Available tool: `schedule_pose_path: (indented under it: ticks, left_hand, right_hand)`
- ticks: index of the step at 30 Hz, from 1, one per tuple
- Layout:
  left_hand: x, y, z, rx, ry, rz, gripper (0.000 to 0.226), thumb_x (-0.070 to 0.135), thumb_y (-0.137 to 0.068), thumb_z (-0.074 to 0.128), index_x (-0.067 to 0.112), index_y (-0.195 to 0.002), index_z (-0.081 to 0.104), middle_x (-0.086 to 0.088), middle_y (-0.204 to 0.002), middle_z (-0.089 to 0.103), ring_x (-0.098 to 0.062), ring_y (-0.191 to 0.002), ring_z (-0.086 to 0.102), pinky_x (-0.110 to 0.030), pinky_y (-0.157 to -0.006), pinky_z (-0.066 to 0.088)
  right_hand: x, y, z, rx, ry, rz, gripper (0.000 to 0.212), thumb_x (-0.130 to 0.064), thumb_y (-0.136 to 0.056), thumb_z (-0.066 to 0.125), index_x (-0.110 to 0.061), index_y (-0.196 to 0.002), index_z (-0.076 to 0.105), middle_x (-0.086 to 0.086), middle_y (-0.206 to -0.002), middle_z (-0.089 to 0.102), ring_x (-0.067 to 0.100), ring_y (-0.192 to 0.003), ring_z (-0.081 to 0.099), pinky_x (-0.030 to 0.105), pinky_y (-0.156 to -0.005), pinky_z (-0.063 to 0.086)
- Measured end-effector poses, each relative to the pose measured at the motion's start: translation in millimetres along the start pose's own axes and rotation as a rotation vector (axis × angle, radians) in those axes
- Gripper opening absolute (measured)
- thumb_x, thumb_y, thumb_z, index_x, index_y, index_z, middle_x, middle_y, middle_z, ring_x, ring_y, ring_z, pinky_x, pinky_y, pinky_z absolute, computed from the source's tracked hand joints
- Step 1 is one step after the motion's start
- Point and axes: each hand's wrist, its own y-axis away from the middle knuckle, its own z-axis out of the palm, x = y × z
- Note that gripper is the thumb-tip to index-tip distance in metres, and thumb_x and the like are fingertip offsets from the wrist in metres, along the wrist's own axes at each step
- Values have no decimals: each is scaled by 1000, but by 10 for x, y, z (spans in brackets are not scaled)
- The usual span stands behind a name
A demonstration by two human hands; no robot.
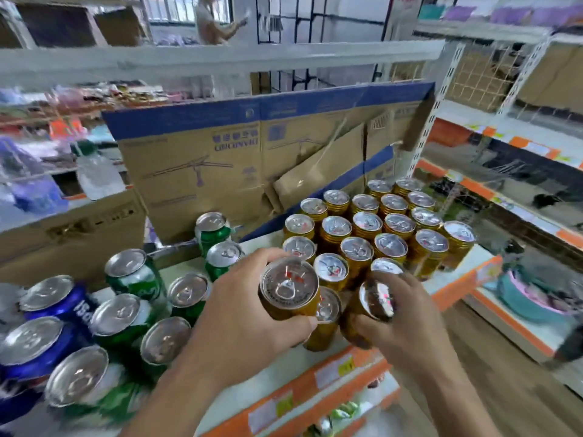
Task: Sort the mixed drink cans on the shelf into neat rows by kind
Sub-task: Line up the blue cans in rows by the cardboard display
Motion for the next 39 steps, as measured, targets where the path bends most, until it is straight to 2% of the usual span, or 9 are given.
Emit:
schedule_pose_path:
  ticks: [4, 7, 9, 16, 19, 25, 29, 34, 39]
  left_hand:
    - [129, -173, 208, 102, -64, -77, 61, 47, -48, 78, 42, -103, 55, 37, -100, 57, 13, -95, 54, -1, -71, 38]
    - [193, -308, 291, 180, -78, -127, 59, 36, -53, 88, 44, -100, 53, 40, -97, 56, 16, -90, 55, -2, -67, 39]
    - [210, -418, 321, 242, -98, -157, 57, 40, -51, 86, 46, -96, 51, 38, -96, 57, 14, -89, 55, -7, -65, 41]
    - [173, -839, 303, 403, -190, -284, 56, 35, -61, 87, 36, -104, 51, 23, -90, 58, 2, -84, 55, -21, -68, 41]
    - [42, -1024, 282, 379, -253, -364, 58, 38, -64, 85, 33, -108, 48, 12, -97, 58, -14, -91, 55, -30, -75, 42]
    - [-172, -1157, 230, 280, -323, -529, 63, 42, -66, 82, 22, -116, 49, -2, -108, 59, -24, -95, 55, -40, -79, 51]
    - [-153, -1100, 129, 174, -356, -525, 66, 44, -62, 82, 24, -114, 48, 1, -104, 56, -21, -94, 54, -39, -79, 50]
    - [-122, -941, 73, -48, -366, -437, 59, 43, -57, 86, 32, -104, 51, 8, -95, 60, -9, -81, 56, -30, -66, 49]
    - [-211, -921, 291, -276, -470, -420, 69, 43, -60, 84, 31, -117, 47, 7, -109, 58, -12, -93, 55, -30, -74, 48]
  right_hand:
    - [135, -284, 33, -241, 170, -170, 74, -39, -65, 79, -32, -134, 53, -6, -121, 52, 24, -114, 48, 31, -85, 43]
    - [177, -417, 10, -329, 264, -274, 76, -44, -74, 74, -36, -142, 41, -7, -129, 49, 23, -116, 43, 32, -94, 38]
    - [166, -446, 11, -388, 338, -340, 74, -45, -82, 67, -37, -146, 30, -7, -137, 42, 24, -119, 39, 32, -97, 34]
    - [159, -443, 107, -428, 347, -389, 63, -19, -93, 52, -24, -146, 20, 1, -154, 19, 31, -126, 38, 35, -103, 32]
    - [156, -455, 69, -447, 294, -359, 66, -27, -93, 53, -27, -148, 16, -2, -158, 15, 29, -134, 35, 35, -105, 34]
    - [75, -428, -32, -411, 278, -378, 62, -33, -91, 52, -29, -144, 21, -6, -155, 19, 21, -141, 22, 32, -105, 36]
    - [-61, -502, 4, -318, 179, -413, 56, -26, -90, 51, -27, -142, 31, -7, -146, 32, 18, -134, 27, 29, -108, 32]
    - [-162, -579, 108, -249, 39, -378, 50, -13, -88, 54, -23, -136, 45, -6, -139, 42, 16, -127, 34, 29, -106, 34]
    - [-157, -647, 207, -208, -12, -337, 47, -8, -86, 54, -19, -131, 52, -3, -135, 48, 17, -124, 40, 30, -104, 37]
